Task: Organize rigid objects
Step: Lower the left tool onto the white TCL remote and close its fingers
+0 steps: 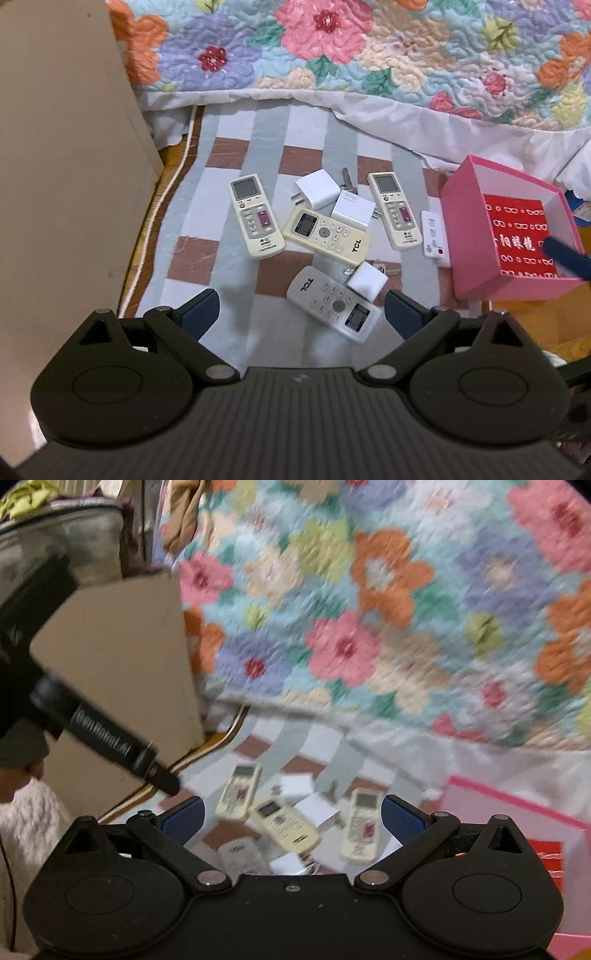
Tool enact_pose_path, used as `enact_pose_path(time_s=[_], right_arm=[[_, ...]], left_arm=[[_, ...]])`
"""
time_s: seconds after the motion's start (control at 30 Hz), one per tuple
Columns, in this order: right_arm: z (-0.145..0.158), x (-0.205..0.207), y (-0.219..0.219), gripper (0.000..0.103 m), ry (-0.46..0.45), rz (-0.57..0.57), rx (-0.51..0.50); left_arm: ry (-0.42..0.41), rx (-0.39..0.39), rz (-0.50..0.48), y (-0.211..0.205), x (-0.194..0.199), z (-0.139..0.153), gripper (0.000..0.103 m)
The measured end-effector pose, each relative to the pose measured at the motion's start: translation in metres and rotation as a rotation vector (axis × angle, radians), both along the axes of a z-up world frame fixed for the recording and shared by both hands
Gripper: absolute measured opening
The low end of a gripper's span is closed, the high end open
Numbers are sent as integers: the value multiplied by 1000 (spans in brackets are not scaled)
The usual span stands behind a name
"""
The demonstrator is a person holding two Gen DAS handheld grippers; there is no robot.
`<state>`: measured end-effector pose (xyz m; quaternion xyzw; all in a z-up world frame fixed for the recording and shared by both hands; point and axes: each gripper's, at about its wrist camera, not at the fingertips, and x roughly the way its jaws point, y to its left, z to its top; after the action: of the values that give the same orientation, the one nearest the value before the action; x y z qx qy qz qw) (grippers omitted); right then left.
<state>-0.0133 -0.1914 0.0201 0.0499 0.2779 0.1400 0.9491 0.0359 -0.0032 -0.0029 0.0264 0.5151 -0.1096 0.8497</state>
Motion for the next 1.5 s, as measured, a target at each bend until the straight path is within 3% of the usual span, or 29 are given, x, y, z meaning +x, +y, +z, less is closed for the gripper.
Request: enact_pose_path(time_s=[0.1,0.33,0.4,0.57,0.83,0.97,1.2,1.4,1.5], right_arm=[[-20,18,7,100,40,98,5],[-69,31,38,89,129,272,-30],[-83,34,46,81,167,295,-47],[-112,48,46,70,252,309,-15],[-146,65,60,71,309,332,-99],[-160,76,65,72,334,324,-82],[-158,76,70,65,385,255,-40],[-157,73,75,65,481,226,44],[-157,71,82,67,471,263,18]], left_arm=[[30,17,29,-4,15,-20,96],[60,-55,71,-2,33,-69,95],[89,-93,74,-3,35,-83,94],[95,-93,49,-15,35,-111,90],[166,-124,97,-15,41,-154,85],[202,-126,131,-11,44,-169,82],[294,-234,191,0,46,-188,67],[285,-265,238,5,47,-189,59],[284,-276,263,8,47,-189,51]])
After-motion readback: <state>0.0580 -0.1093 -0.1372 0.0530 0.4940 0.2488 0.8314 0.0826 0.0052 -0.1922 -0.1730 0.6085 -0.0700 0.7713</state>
